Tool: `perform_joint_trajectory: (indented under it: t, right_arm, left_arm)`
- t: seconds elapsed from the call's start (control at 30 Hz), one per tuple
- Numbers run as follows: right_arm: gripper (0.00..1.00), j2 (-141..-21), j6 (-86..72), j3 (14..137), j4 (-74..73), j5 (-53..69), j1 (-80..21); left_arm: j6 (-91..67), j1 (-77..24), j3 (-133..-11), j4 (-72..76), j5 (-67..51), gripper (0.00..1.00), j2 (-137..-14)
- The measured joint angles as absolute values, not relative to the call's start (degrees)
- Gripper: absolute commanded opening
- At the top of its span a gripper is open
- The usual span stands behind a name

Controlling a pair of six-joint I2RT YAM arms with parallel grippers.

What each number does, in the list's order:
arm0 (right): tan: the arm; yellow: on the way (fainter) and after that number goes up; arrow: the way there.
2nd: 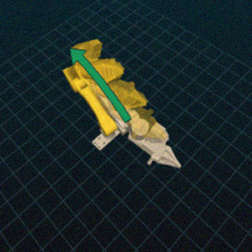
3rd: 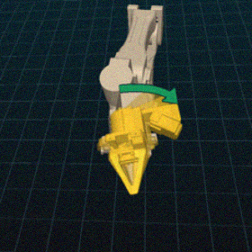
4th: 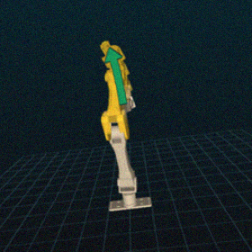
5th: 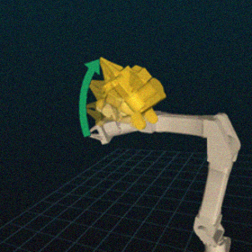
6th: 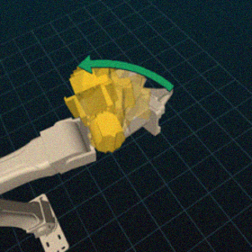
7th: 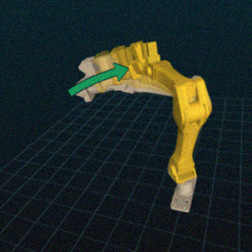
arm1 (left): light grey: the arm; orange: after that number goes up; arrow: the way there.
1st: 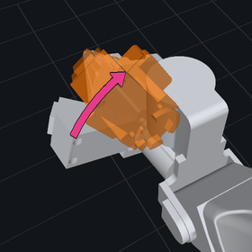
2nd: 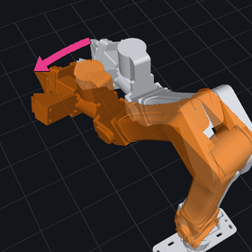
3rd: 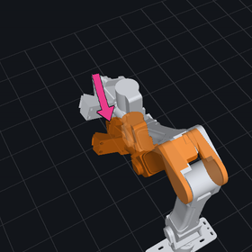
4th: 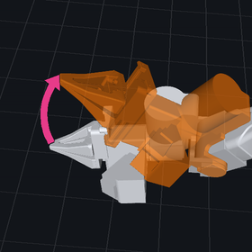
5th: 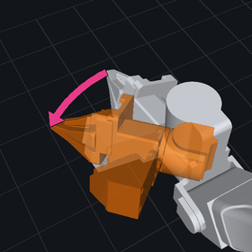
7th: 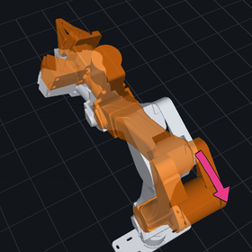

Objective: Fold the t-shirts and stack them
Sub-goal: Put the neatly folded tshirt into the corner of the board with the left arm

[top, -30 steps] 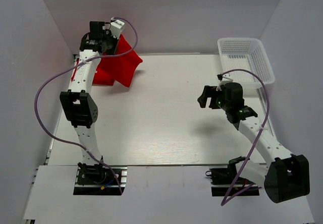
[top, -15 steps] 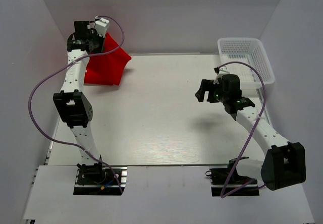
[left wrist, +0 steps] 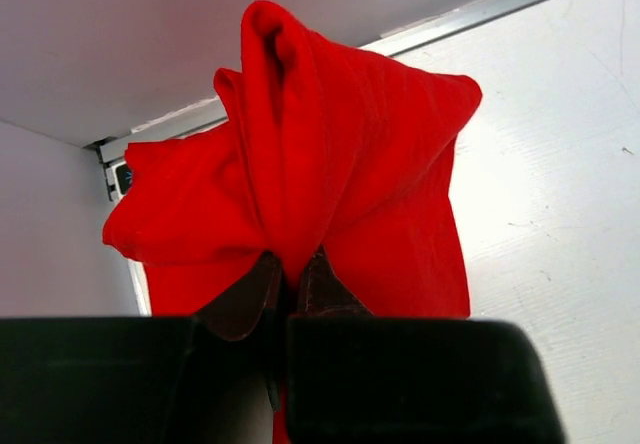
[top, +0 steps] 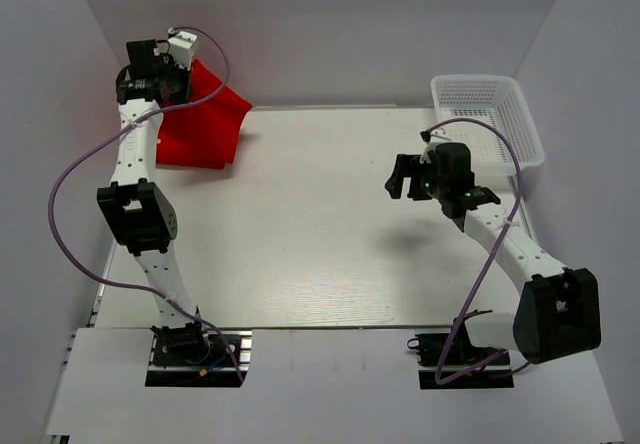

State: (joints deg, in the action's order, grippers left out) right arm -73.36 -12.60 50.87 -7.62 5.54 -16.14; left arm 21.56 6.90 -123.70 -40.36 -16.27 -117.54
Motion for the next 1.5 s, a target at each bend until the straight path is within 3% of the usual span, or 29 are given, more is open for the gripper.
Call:
perform_joint_trajectory:
  t: [0.47,1.03,1.07,1.1,1.13,1.17,1.2,1.5]
  right_arm:
    - [0.9,-77.5,-12.7,54.1,-8.1,5.9,-16.1]
    - [0.9,-78.8,-13.4,55.9,-10.1,3.5,-16.1]
    - [0.9,-79.0,-13.4,56.0,-10.2,3.4,-16.1]
    - [0.9,-79.2,-13.5,56.1,-10.2,3.3,-16.1]
    - [0.9,-79.4,-13.6,56.2,-10.3,3.3,-16.1]
    - [0.9,-79.5,-13.6,56.2,-10.4,3.2,-16.1]
    - [0.9,-79.5,-13.8,56.2,-10.5,3.1,-16.1]
    - [0.9,-79.5,-14.2,56.6,-10.7,3.4,-16.2]
  left_arm:
    - [20.0,12.0,-125.8,-33.4,-15.3,0.0,-128.2]
    - [13.8,14.0,-128.2,-24.3,0.4,0.02,-135.3]
    - [13.4,14.0,-128.7,-23.5,1.5,0.07,-135.9]
    - [13.0,14.0,-129.1,-23.1,2.3,0.19,-136.5]
    - [12.8,14.0,-129.3,-22.5,3.4,0.61,-137.2]
    - [12.6,14.0,-129.5,-22.2,4.4,0.95,-137.8]
    - [12.2,14.0,-129.7,-21.8,5.7,1.0,-138.5]
    - [8.2,14.2,-130.3,-22.6,11.2,1.0,-139.6]
